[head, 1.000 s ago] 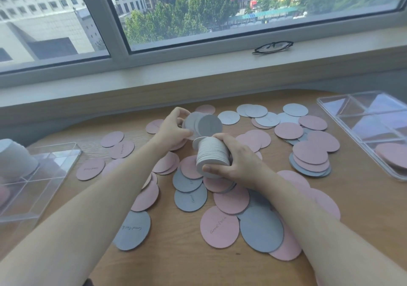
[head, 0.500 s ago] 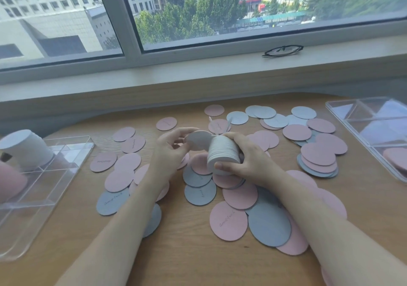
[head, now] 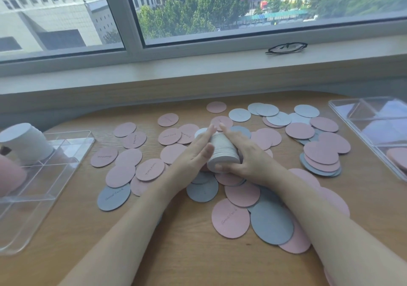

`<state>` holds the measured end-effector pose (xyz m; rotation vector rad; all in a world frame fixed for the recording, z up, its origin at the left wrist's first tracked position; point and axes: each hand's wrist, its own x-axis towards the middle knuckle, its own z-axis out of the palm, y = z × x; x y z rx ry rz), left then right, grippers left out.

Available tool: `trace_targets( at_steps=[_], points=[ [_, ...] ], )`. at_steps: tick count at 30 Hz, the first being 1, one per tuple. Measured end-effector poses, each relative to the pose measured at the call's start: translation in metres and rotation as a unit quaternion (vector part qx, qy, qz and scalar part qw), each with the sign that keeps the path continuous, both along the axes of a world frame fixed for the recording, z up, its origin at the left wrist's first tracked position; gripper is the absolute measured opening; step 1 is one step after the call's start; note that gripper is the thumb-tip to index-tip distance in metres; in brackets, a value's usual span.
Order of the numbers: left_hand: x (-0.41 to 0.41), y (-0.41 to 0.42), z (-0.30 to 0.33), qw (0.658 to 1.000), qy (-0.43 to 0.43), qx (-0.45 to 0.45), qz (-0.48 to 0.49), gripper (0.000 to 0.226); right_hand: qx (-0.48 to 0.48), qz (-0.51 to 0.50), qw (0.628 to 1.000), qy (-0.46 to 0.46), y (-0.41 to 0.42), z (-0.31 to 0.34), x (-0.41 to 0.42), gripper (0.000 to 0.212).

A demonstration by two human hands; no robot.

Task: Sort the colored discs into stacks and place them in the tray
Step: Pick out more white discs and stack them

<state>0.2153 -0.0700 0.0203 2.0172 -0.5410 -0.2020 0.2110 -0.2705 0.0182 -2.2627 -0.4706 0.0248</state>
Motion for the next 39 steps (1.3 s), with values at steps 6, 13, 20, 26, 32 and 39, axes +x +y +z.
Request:
trace_targets(
  at_steps=[6,13,20,26,32,39],
  points=[
    [-0.005,-0.009,0.005,1.0,0.004,0.024,0.019,0.078,-0.082,-0.041,0.995,0.031,-0.006,0.001,-0.001,0.128],
    [-0.001,-0.01,-0.002,0.996,-0.023,0.088,0.011,0.095,-0.093,-0.019,0.995,0.002,-0.001,0.009,-0.01,0.106],
    [0.008,-0.001,0.011,0.991,-0.078,0.106,0.026,0.08,-0.061,-0.041,0.996,-0.044,-0.003,0.007,-0.005,0.085],
    [0.074,0.008,0.009,0.952,-0.123,0.252,0.119,0.051,-0.057,-0.048,0.996,-0.052,-0.002,0.007,-0.004,0.079],
    [0.096,0.002,0.009,0.921,-0.156,0.346,0.084,0.067,-0.067,-0.052,0.995,-0.054,-0.003,0.01,-0.008,0.08],
    [0.078,0.014,0.016,0.973,-0.156,0.112,0.131,0.033,-0.081,-0.054,0.993,-0.062,-0.004,0.013,-0.01,0.081]
  ],
)
